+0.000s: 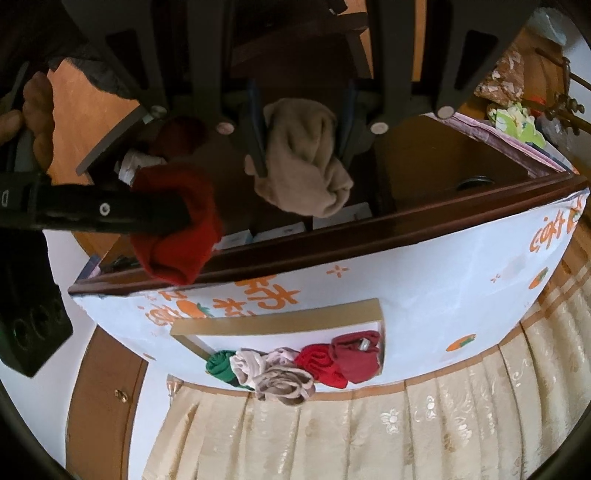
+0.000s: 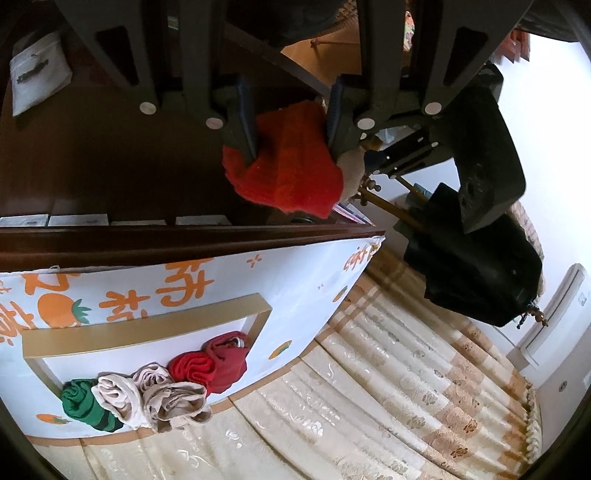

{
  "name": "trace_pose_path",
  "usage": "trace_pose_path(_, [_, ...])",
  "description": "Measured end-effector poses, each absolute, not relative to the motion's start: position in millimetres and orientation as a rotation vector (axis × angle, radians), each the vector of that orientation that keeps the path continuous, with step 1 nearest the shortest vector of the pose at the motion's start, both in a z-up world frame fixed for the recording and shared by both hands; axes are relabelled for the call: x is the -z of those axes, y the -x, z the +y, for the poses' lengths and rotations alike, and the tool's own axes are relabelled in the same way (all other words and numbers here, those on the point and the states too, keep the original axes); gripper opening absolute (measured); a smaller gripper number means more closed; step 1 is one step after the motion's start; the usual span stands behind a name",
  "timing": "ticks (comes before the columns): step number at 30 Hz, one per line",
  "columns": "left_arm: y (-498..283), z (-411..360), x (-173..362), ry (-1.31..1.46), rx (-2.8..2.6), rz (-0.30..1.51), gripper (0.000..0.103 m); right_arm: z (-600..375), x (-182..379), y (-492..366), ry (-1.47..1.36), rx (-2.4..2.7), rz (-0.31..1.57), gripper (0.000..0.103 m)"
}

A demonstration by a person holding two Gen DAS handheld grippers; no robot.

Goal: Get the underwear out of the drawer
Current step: 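Lift both socks out of the drawer and carry them over the white tray, then lower both socks into the tray beside the red underwear and open both grippers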

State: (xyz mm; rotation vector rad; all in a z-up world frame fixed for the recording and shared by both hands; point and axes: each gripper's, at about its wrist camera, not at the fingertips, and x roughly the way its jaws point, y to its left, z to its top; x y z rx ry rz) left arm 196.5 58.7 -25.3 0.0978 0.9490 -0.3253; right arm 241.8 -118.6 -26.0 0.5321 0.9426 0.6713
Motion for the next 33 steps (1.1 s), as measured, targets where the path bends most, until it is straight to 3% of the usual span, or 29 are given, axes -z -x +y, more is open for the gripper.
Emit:
trace_pose_path(19, [-266,89,-4,0.025,0.242,0.824,0.032,-112,7,-318,-0.578,-0.710,0.859,0.035])
trace_pose_path(33, [-352,59,-27,0.004,0.258,0.778,0.032,-114,-7,-400,-0.488,-0.531,0.834,0.035])
